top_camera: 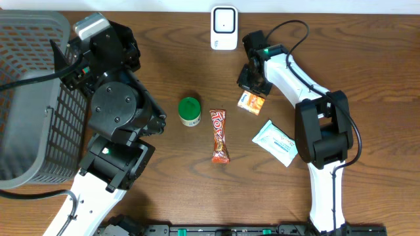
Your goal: Scan the item barcode
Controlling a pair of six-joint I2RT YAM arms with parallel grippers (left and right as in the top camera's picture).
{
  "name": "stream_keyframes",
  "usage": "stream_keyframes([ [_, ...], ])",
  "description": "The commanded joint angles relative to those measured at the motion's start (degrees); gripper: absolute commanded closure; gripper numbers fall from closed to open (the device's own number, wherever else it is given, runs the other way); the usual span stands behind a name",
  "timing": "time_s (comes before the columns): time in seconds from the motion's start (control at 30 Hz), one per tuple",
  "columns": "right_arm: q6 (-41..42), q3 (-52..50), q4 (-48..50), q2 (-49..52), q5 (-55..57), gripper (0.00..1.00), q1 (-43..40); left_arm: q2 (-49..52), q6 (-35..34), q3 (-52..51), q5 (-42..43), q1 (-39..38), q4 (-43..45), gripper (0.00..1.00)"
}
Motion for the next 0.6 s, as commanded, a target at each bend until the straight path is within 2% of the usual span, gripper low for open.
stream_keyframes([
  [0.0,-13.92,0.11,-1.33,0.00,-7.76,0.80,0.26,-0.76,-0.59,0.24,-0.33,0.24,0.11,0.16],
  [0.17,-22.45,0.11,-5.60,0.00,-8.46,0.71,0.26,-0.74,-0.59,0.24,-0.33,0.24,0.09,0.16],
  [0.23,-23.58,0.28,-5.84,-0.09,-8.46,0.57,0.20,-0.74,-0.59,0.22,-0.33,0.24,0.09,0.15],
  [0.33,-23.74,3.06,-7.56,-0.11,-8.48,0.41,-0.35,-0.74,-0.59,0.22,-0.33,0.24,0.09,0.16],
  [0.57,-26.69,19.06,-19.61,-0.11,-8.35,0.14,-1.64,-0.74,-0.59,0.02,-0.33,0.24,-0.07,0.16],
])
